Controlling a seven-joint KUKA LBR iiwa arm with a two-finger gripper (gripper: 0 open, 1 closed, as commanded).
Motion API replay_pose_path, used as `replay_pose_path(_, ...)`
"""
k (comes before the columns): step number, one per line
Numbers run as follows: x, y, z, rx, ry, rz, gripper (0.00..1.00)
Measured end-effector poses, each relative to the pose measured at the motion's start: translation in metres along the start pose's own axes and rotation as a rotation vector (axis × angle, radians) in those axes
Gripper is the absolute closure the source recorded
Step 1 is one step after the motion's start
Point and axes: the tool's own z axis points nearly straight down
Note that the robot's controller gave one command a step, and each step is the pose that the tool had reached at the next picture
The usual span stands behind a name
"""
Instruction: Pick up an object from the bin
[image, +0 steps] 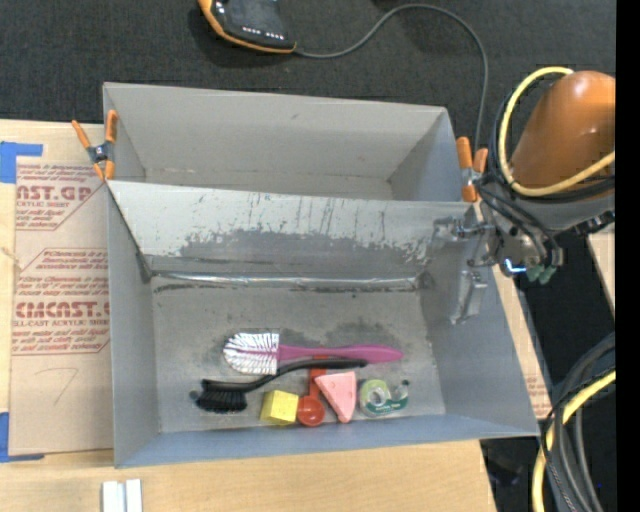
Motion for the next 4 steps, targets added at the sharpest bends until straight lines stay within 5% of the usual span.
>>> replay_pose_path(1, 0.042, 0.01, -0.048, 0.001, -0.008, 0.012, 0.0)
replay_pose_path(2, 0.087, 0.021, 0.04, -0.01, 0.022, -0.114, 0.0)
replay_pose_path(3, 0.082, 0.027, 0.033, -0.003, 0.004, -0.115, 0.0)
replay_pose_path(4, 0.063, 0.017, 0.045, -0.005, 0.008, -0.084, 0.0)
